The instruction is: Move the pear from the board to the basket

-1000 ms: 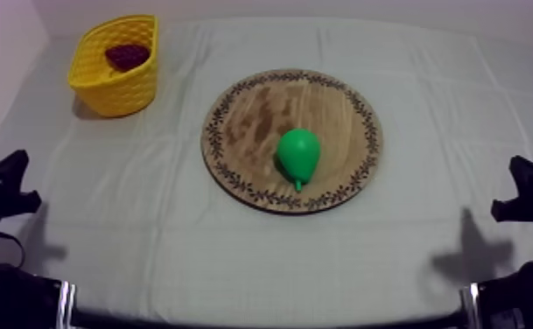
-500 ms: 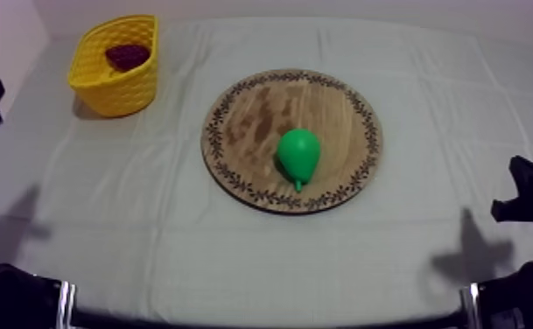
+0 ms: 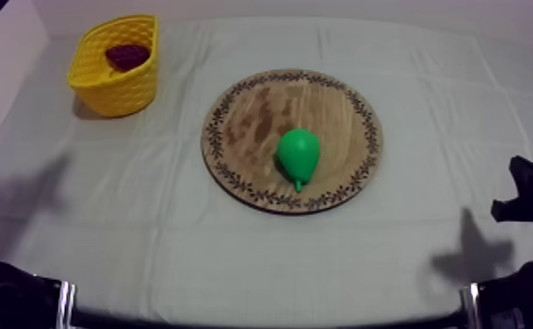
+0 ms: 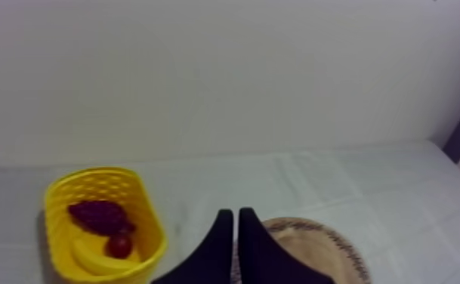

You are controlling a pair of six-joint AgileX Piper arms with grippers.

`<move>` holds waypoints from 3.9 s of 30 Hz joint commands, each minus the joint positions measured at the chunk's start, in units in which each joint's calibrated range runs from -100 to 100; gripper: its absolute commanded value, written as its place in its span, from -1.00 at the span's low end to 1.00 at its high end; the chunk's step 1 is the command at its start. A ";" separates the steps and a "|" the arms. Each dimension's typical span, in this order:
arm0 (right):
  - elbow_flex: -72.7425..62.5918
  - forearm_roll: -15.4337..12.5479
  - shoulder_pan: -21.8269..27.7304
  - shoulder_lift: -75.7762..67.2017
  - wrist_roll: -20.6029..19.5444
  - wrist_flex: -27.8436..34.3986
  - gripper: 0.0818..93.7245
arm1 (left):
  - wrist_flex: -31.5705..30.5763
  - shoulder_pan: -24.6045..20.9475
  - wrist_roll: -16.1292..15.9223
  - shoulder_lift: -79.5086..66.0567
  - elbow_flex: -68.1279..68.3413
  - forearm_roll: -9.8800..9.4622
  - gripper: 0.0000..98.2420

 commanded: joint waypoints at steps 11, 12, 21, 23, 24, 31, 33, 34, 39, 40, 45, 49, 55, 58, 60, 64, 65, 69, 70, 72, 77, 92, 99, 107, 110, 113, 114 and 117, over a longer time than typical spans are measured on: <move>0.05 0.01 0.00 0.01 0.01 0.05 -0.99 | 11.52 10.69 7.68 19.50 -13.95 -2.92 -1.00; 0.05 0.01 0.00 0.01 0.02 0.05 -0.99 | 12.13 11.34 8.05 20.91 -14.69 -3.12 -1.00; 0.05 0.01 0.00 0.01 0.01 0.05 -0.99 | 15.51 15.32 10.87 35.37 -22.28 -2.82 -1.00; 0.05 0.01 0.00 0.01 0.01 0.05 -0.99 | 15.85 16.11 11.36 38.69 -23.91 -2.67 -1.00; 0.05 0.01 0.00 0.01 0.01 0.05 -0.99 | 16.04 16.49 11.61 40.29 -24.70 -2.63 -1.00; 0.05 0.01 0.00 0.01 0.01 0.05 -0.99 | 17.39 17.61 12.38 50.93 -29.92 -0.63 -1.00; 0.05 0.01 0.00 0.01 0.01 0.05 -0.99 | 18.03 17.67 12.32 53.91 -31.22 0.06 -1.00; 0.05 0.01 0.00 0.01 0.01 0.05 -0.99 | 18.30 17.71 12.30 55.29 -31.80 0.31 -1.00; 0.05 0.01 0.00 0.01 0.01 0.05 -0.99 | 18.88 17.78 11.96 60.66 -33.87 1.25 -1.00; 0.05 0.01 0.00 0.01 0.01 0.05 -0.99 | 18.91 17.78 11.87 61.41 -34.15 1.40 -1.00; 0.05 0.01 0.00 0.01 0.01 0.05 -0.99 | 19.32 17.79 11.38 63.80 -35.03 2.47 -0.75; 0.05 0.01 0.00 0.01 0.01 0.05 -0.99 | 20.74 17.88 11.56 64.58 -35.59 3.06 -0.20; 0.05 0.01 0.00 0.01 0.01 0.05 -0.99 | 24.45 17.72 12.47 65.14 -36.83 3.62 0.58; 0.05 0.01 0.00 0.01 0.01 0.05 -0.99 | 26.71 17.60 13.07 65.43 -37.53 4.09 0.81; 0.05 0.01 0.00 0.01 0.01 0.05 -0.99 | 28.07 17.47 13.06 65.62 -38.11 4.69 0.88; 0.05 0.01 0.00 0.01 0.01 0.05 -0.99 | 30.60 16.98 12.52 66.11 -39.50 6.03 0.93; 0.05 0.01 0.00 0.01 0.01 0.05 -0.99 | 31.08 16.88 12.32 66.21 -39.71 6.33 0.94; 0.05 0.01 0.00 0.01 0.03 0.05 -0.99 | 32.68 16.60 11.60 66.52 -40.16 7.36 0.95; 0.05 0.01 0.00 0.01 0.04 0.05 -0.99 | 33.07 16.57 11.46 66.65 -40.27 7.65 0.95; 0.05 0.01 0.00 0.01 0.02 0.05 -0.99 | 33.61 16.49 11.36 67.06 -40.36 8.16 0.95; 0.05 0.01 0.00 0.01 0.04 0.05 -0.99 | 34.04 16.73 11.04 68.69 -40.31 9.45 0.95; 0.05 0.01 0.00 0.01 0.02 0.05 -0.99 | 30.89 17.41 13.02 80.91 -44.88 10.90 0.95; 0.05 0.01 0.00 0.01 0.01 0.05 -0.99 | 33.91 16.74 13.01 87.10 -51.58 10.98 0.95; 0.05 0.01 0.00 0.01 0.01 0.05 -0.99 | 40.01 16.70 11.96 92.40 -58.01 12.89 0.94; 0.05 0.01 0.00 0.01 0.01 0.05 -0.99 | 41.84 16.87 11.42 93.99 -59.71 13.81 0.94; 0.05 0.01 0.00 0.01 0.01 0.05 -0.99 | 43.71 17.01 11.00 95.48 -61.26 14.52 0.94; 0.05 0.01 0.00 0.01 0.01 0.05 -0.99 | 44.28 17.05 10.93 95.92 -61.77 14.64 0.94; 0.05 0.01 0.00 0.01 0.01 0.05 -0.99 | 45.73 17.11 10.85 96.99 -63.21 14.86 0.94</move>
